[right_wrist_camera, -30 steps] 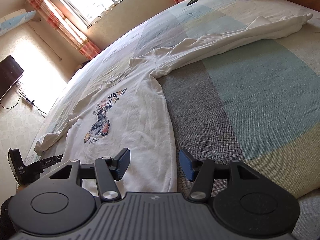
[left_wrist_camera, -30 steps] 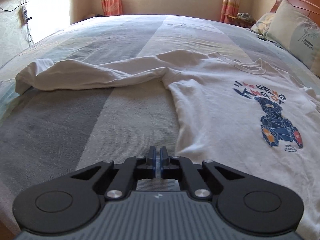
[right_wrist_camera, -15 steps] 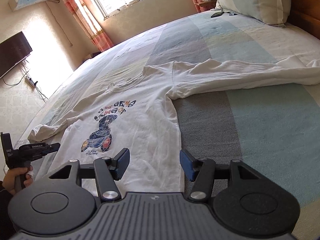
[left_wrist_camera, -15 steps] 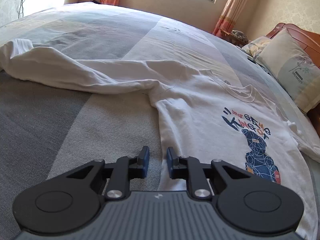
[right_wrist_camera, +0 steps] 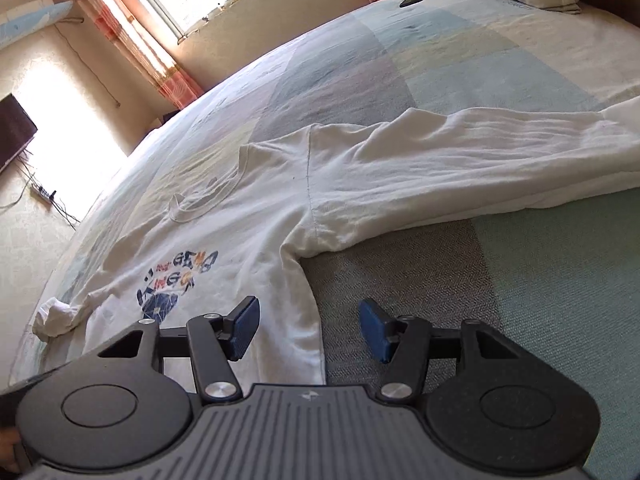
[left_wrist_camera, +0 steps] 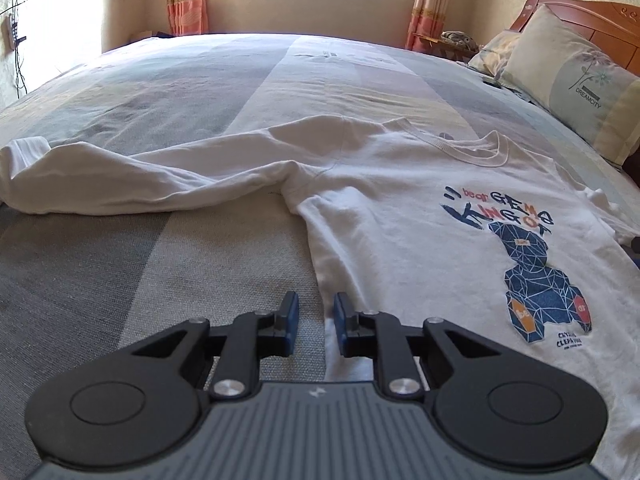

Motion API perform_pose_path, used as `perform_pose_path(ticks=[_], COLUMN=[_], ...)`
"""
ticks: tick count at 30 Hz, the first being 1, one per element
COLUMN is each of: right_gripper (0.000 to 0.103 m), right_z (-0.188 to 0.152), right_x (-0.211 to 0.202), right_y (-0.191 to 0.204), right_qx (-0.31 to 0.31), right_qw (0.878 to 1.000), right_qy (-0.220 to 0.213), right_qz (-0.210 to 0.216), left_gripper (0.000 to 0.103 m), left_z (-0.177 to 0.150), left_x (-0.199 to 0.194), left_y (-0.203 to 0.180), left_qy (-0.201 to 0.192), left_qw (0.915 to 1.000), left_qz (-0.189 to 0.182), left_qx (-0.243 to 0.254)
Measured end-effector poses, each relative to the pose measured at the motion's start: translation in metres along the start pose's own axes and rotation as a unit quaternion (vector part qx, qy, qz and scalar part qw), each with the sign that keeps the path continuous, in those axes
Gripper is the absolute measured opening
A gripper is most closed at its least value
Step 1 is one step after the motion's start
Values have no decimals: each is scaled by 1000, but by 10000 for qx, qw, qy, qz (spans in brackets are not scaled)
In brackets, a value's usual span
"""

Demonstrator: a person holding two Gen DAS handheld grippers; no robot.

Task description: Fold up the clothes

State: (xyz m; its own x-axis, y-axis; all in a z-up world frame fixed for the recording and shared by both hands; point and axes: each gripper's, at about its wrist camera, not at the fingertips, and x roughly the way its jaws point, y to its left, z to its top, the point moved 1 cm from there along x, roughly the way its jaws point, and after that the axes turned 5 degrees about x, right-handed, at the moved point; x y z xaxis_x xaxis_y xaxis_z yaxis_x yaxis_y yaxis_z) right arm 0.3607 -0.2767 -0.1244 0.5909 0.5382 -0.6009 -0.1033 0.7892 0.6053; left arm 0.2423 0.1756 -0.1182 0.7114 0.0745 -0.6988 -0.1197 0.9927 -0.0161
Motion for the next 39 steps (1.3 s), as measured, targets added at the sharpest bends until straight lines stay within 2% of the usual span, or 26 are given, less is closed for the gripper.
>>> perform_pose_path(ticks=[2, 5, 8, 10, 11, 14, 15, 18, 20, 21, 22, 23, 24, 28, 30, 31, 33, 35, 37, 39], right_gripper=[61, 59, 14, 13, 8, 8, 6, 8, 11, 15, 21, 35, 42, 43, 43, 43, 43, 43, 43, 43], right_z=[7, 11, 13, 15, 18, 33, 36, 36, 31, 27, 23, 18, 13, -7, -18, -22, -29, -33, -35, -35], right_x=[12, 27, 36, 36, 32, 16, 13, 5, -5, -10, -14, -17, -19, -21, -22, -22, -23, -28, -36, -45], right_y=[1, 12, 20, 21, 20, -1, -5, -8, -6, -1, 4, 9, 14, 32, 38, 41, 45, 47, 49, 53], right_qx=[79, -167, -464, -616, -667, -138, -106, -199, -185, -231, -280, -330, -398, -639, -740, -794, -877, -913, -972, -1133], right_qw=[10000, 9998, 9984, 9971, 9961, 9982, 9979, 9967, 9974, 9980, 9985, 9987, 9986, 9977, 9971, 9967, 9959, 9955, 9948, 9928], right_qy=[35, 49, 56, 31, -95, -377, -400, -341, -382, -370, -348, -329, -304, -198, -151, -135, -112, -143, -217, -277], right_qz=[-12, -112, -313, -444, -572, -435, -504, -704, -574, -448, -316, -228, -178, -95, -104, -132, -187, -203, -211, -262], left_gripper=[18, 18, 19, 21, 22, 23, 23, 18, 17, 17, 21, 23, 24, 20, 11, 6, 5, 4, 7, 5], left_z=[0, -1, -1, 0, 0, 2, 2, 4, 2, 3, 3, 3, 3, 3, 2, 2, 2, 1, 3, 7], left_x=[0, 0, 0, 0, 0, 1, 1, -1, -1, -1, 0, 0, 1, 1, 1, 0, -1, -4, -8, -15], left_y=[0, 2, 4, 5, 6, 7, 7, 13, 21, 20, 19, 18, 12, -19, -31, -32, -33, -23, -1, 8], left_qy=[-2, -23, -17, -8, 5, 43, 54, 102, 120, 128, 137, 146, 152, 152, 123, 114, 96, 105, 216, 206], left_qw=[10000, 10000, 10000, 9999, 9999, 9999, 9999, 9992, 9969, 9967, 9967, 9966, 9979, 9973, 9945, 9944, 9944, 9937, 9975, 9972], left_qz=[4, -36, -76, -100, -110, -136, -141, -264, -475, -532, -580, -629, -556, -131, 40, 98, 207, 589, 402, 560], left_qx=[8, 1, 5, 24, 52, 32, 18, -271, -618, -601, -559, -516, -308, 704, 1037, 1048, 1030, 948, 536, 460])
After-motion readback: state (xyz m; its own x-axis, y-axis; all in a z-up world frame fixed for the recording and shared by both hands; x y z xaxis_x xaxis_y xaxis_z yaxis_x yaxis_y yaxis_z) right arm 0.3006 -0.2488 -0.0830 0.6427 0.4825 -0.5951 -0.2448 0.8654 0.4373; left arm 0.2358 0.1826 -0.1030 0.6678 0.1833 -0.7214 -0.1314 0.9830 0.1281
